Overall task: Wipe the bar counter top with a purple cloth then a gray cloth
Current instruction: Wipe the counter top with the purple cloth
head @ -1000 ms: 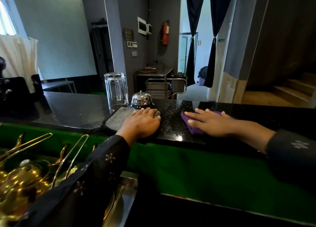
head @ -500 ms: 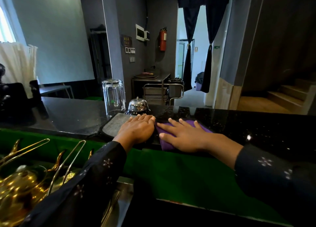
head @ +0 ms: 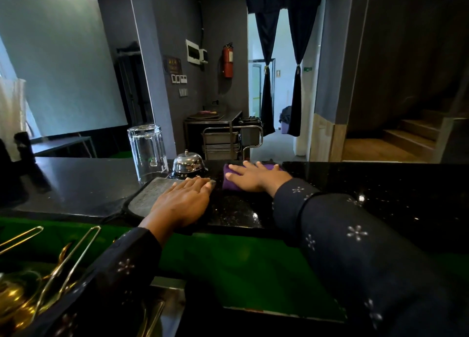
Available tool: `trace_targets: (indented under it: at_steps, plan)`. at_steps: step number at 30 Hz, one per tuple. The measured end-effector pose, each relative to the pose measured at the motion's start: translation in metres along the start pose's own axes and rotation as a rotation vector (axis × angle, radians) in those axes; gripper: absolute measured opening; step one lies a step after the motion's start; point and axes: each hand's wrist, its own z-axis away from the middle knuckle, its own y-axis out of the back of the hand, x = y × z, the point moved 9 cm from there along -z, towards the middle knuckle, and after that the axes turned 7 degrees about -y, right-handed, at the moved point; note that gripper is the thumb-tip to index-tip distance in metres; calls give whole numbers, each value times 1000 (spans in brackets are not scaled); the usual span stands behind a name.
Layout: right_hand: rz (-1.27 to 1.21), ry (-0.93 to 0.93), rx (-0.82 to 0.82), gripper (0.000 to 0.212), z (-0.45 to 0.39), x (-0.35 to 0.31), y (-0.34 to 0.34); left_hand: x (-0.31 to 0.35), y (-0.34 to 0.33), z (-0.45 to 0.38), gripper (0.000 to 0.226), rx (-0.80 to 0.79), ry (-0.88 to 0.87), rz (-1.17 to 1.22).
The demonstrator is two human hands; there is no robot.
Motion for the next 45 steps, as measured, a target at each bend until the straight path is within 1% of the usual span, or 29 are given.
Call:
trace_targets:
  at_steps: [5,7,10,15,17,19,21,23,25,27,29,30,31,32,34,37,39,41,42,45]
  plan:
    - [-26,-200,34,67,20,101,10,0,0,0,52,6,-19,-3]
    - [-25,-239,27,65,37,123,10,-1,-1,-2,52,-4,-18,-7]
    - [-25,-201,4,64,68,116,5,3,-1,-1,52,-21,-18,-23]
    - [-21,-34,14,61,129,80,-9,9,-1,2,54,-83,-24,-57]
    - [-4,5,16,60,150,75,-13,9,0,4,56,-100,-10,-68]
    - [-4,26,17,61,165,74,-13,17,6,6,57,-65,-7,-112]
    - [-20,56,24,63,176,73,-10,41,12,12,58,-23,-49,-122]
    - [-72,98,49,70,189,74,-6,76,13,23,61,9,-124,-68]
    - [-77,137,93,85,202,81,-1,115,8,40,66,21,-227,-15]
    - [72,174,135,104,213,93,0,147,-4,59,81,1,-351,7]
    - [252,195,187,114,221,106,-4,169,-19,77,103,-8,-471,-117]
    - [296,197,222,112,224,112,-5,176,-27,83,110,0,-521,-219]
    - [301,196,257,108,227,117,-5,180,-35,86,110,15,-556,-304]
    - [277,199,290,101,231,121,-4,182,-41,87,105,42,-576,-354]
    - [176,206,339,86,239,127,0,182,-41,88,86,131,-568,-344]
    - [38,214,392,67,262,135,12,190,-29,103,68,264,-575,-236]
    - [-46,194,414,51,261,138,19,187,-20,107,57,305,-578,-139]
    - [-102,208,462,31,266,139,29,183,-8,112,47,315,-530,-31]
    - [-119,228,472,24,270,139,31,182,-4,118,44,303,-500,18]
    - [-187,292,478,17,281,135,36,182,11,136,37,309,-457,207]
